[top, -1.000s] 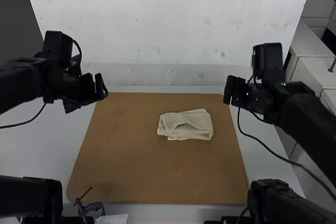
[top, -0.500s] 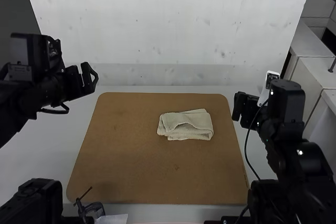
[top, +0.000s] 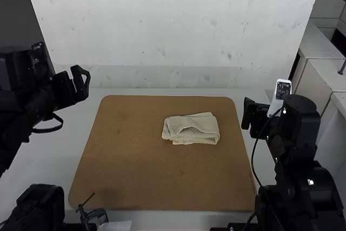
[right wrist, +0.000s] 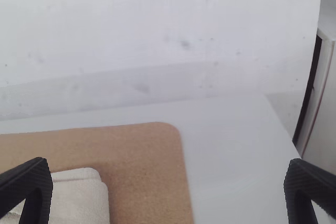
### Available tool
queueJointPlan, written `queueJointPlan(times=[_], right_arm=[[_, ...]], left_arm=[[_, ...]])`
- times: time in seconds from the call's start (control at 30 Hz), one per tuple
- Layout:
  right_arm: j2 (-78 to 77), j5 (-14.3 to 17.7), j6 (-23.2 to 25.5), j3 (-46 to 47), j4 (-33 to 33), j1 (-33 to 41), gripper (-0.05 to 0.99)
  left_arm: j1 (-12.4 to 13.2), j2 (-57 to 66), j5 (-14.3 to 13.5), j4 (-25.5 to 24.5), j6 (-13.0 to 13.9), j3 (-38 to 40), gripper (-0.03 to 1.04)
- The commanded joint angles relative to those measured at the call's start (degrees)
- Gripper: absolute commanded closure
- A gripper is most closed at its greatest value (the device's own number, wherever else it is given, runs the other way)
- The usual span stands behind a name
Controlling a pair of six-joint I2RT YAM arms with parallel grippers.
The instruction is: Fold the towel.
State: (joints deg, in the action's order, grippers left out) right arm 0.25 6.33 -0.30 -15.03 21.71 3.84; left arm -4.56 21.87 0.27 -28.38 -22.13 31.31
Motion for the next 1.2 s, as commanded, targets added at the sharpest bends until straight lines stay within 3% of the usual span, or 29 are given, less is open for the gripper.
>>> queueJointPlan(times=[0.0, 0.23, 0.53, 0.6, 0.7, 0.8, 0.83, 0.87, 0.97, 1.07, 1.17], right_arm=[[-1.0, 0.8, -1.4, -0.1, -0.9, -0.7, -0.03], [-0.9, 1.2, -2.9, 0.5, -2.0, -1.3, -0.03], [-0.7, 1.3, -3.5, 0.0, -1.3, -2.5, -0.03], [-0.6, 1.3, -3.6, -0.8, 0.2, -2.6, -0.03], [-0.5, 1.3, -3.7, -1.7, 1.2, -2.6, -0.03], [-0.5, 1.3, -3.7, -1.9, 1.3, -2.7, -0.03], [-0.5, 1.3, -3.7, -1.9, 1.8, -2.7, -0.03], [-0.5, 1.2, -3.8, -1.9, 2.1, -2.8, -0.03], [-0.3, 1.1, -4.8, -1.8, 3.2, -2.8, -0.03], [-0.2, 0.5, -5.3, -3.1, 6.0, -2.9, -0.03], [-0.2, 0.4, -5.2, -5.0, 10.3, -2.8, -0.03]], left_arm=[[0.1, -5.7, -4.1, -0.4, 0.2, -2.0, 0.01], [0.6, -13.9, -7.1, -4.2, 0.8, -5.7, 0.02], [1.0, -13.2, -7.4, -16.3, 1.6, -3.8, 0.01], [0.9, -13.2, -9.2, -21.6, 0.9, -2.1, 0.01], [1.2, -13.1, -10.6, -25.5, -3.6, 0.1, 0.01], [5.3, -18.2, -7.6, -24.7, -3.9, 0.3, 0.02], [4.5, -19.1, -7.7, -22.4, -3.8, -0.3, 0.02], [4.6, -19.4, -7.7, -22.9, -3.2, -0.2, 0.02], [5.0, -20.1, -7.7, -23.4, 4.7, -0.8, 0.01], [5.3, -20.1, -7.8, -26.6, 10.5, -1.8, 0.01], [5.1, -20.0, -7.7, -28.9, 11.1, -4.7, 0.01]])
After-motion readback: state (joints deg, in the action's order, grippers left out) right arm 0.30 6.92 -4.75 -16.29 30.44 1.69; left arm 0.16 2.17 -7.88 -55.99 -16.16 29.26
